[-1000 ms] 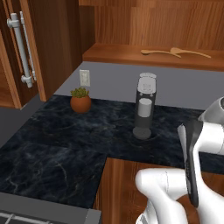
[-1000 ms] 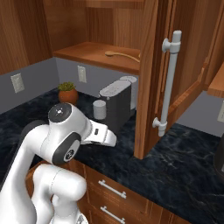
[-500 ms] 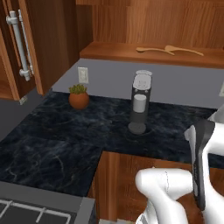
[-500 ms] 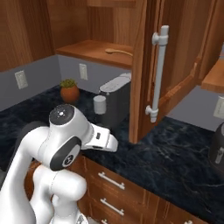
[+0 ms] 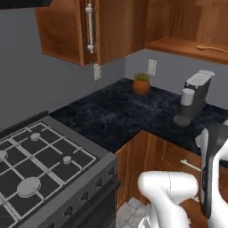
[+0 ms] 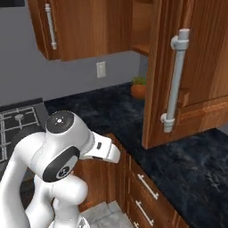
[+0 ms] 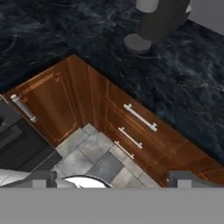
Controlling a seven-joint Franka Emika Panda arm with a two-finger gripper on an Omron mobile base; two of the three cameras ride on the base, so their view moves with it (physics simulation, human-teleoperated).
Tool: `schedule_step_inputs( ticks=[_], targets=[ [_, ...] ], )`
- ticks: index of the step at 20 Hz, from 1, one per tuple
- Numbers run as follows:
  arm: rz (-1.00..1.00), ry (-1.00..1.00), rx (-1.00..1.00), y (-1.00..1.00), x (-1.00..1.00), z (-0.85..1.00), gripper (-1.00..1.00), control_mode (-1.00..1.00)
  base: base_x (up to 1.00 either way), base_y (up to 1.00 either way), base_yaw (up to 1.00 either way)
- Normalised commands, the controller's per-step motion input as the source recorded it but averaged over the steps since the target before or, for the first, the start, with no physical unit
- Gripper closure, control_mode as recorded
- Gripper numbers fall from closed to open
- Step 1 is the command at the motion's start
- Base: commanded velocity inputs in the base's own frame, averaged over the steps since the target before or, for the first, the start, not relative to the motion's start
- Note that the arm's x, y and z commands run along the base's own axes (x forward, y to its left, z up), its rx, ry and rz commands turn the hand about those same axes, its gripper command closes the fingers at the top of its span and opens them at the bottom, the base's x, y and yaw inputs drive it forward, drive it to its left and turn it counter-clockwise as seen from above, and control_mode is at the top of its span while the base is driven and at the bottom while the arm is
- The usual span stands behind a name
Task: Organize the utensils by type. Pick up the wooden spoons from the counter and place them in the open cabinet. Then pick up the metallic utensils from the counter and place them in the open drawer.
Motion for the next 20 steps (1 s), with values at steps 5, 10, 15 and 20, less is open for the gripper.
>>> schedule_step_inputs(
  ticks=[5, 10, 15, 20],
  targets=[
    [0.00, 0.00, 0.00, 0.00, 0.00, 0.00, -1.00, 1.00, -0.21, 0.00, 1.00],
    [0.00, 0.00, 0.00, 0.00, 0.00, 0.00, -1.00, 1.00, -0.19, 0.00, 1.00],
    [0.00, 0.00, 0.00, 0.00, 0.00, 0.00, -1.00, 1.00, -0.19, 0.00, 1.00],
    [0.00, 0.00, 0.00, 0.00, 0.00, 0.00, -1.00, 1.00, -0.16, 0.00, 1.00]
  ],
)
